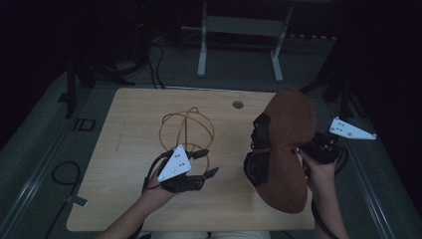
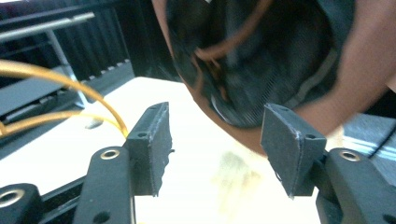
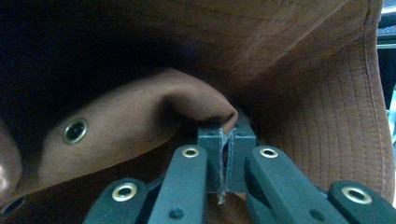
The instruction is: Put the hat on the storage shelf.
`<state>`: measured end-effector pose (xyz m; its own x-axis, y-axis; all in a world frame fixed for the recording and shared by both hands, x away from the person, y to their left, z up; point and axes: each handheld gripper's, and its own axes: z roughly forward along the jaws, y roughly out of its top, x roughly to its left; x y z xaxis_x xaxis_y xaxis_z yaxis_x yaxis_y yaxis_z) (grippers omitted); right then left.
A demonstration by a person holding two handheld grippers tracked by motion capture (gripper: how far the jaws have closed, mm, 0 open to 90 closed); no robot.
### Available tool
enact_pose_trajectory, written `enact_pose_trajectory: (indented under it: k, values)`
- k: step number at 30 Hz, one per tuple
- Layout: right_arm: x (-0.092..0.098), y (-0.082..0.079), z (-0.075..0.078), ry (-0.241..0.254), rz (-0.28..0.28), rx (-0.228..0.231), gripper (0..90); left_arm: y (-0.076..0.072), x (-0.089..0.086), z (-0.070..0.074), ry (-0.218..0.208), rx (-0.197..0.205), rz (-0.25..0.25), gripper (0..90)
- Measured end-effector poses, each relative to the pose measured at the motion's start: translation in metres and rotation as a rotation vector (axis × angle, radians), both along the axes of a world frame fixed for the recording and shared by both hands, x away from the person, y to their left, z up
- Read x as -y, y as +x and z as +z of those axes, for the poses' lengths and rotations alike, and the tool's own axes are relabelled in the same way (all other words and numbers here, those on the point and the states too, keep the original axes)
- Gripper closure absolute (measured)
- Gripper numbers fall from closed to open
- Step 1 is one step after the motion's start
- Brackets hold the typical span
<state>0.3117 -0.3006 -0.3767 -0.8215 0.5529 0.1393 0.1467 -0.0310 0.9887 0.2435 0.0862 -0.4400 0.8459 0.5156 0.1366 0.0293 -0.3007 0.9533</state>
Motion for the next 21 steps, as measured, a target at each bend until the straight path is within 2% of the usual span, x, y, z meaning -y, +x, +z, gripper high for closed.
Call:
enact_pose_trajectory:
  k: [3, 8, 10, 12, 16, 21]
  values:
    - [-0.005, 0.005, 0.003, -0.002, 0.003, 0.0, 87.5, -0.005, -0.007, -0.013, 0.028, -0.051, -0.019, 43.7]
    - [-0.014, 0.016, 0.005, -0.004, 0.008, -0.01, 87.5, -0.012, -0.019, -0.042, 0.109, -0.133, -0.012, 43.7]
    - [-0.017, 0.02, 0.006, -0.003, 0.008, -0.016, 87.5, -0.015, -0.026, -0.053, 0.12, -0.162, -0.006, 43.7]
    - [-0.021, 0.024, 0.008, -0.005, 0.006, -0.017, 87.5, -0.017, -0.033, -0.062, 0.122, -0.177, 0.015, 43.7]
    - [-0.027, 0.032, 0.01, -0.002, 0.005, -0.019, 87.4, -0.02, -0.055, -0.085, 0.127, -0.21, 0.09, 43.7]
    - [-0.035, 0.039, 0.01, 0.0, 0.012, -0.021, 87.4, -0.021, -0.087, -0.105, 0.132, -0.245, 0.187, 43.7]
